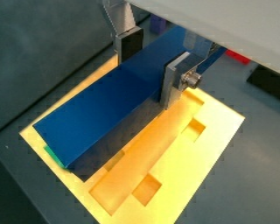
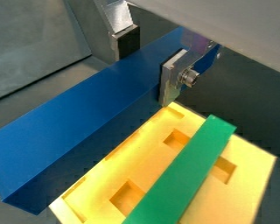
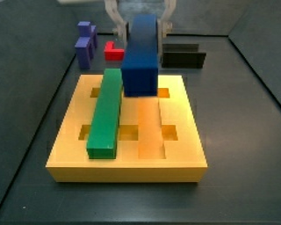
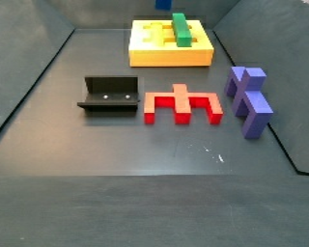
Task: Pick up the blue object. Move up. Move to above the board. Insert the blue object.
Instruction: Insert the blue object.
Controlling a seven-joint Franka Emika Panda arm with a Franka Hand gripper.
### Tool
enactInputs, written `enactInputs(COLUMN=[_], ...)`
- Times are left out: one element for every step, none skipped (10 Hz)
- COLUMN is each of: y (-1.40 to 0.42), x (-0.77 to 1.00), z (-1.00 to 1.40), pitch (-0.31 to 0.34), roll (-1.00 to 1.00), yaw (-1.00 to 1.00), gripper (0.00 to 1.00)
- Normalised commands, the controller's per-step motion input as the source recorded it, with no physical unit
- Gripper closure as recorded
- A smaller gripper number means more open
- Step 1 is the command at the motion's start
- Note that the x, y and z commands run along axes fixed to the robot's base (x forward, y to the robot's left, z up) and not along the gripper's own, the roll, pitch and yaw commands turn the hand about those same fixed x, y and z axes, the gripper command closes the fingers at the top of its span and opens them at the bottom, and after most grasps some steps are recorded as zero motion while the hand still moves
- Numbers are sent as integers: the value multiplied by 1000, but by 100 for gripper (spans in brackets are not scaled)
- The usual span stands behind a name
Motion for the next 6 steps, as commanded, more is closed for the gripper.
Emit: enactInputs(y=[-189,-157,-134,-123,-106,-86], x=[160,137,117,86,83,86], z=[-414,-383,-360,-351,-343,-340], pitch=[0,3,0,0,0,13], roll=[120,129,109,79,97,130], yaw=[0,0,0,0,0,29], gripper=[100,100,100,100,100,100])
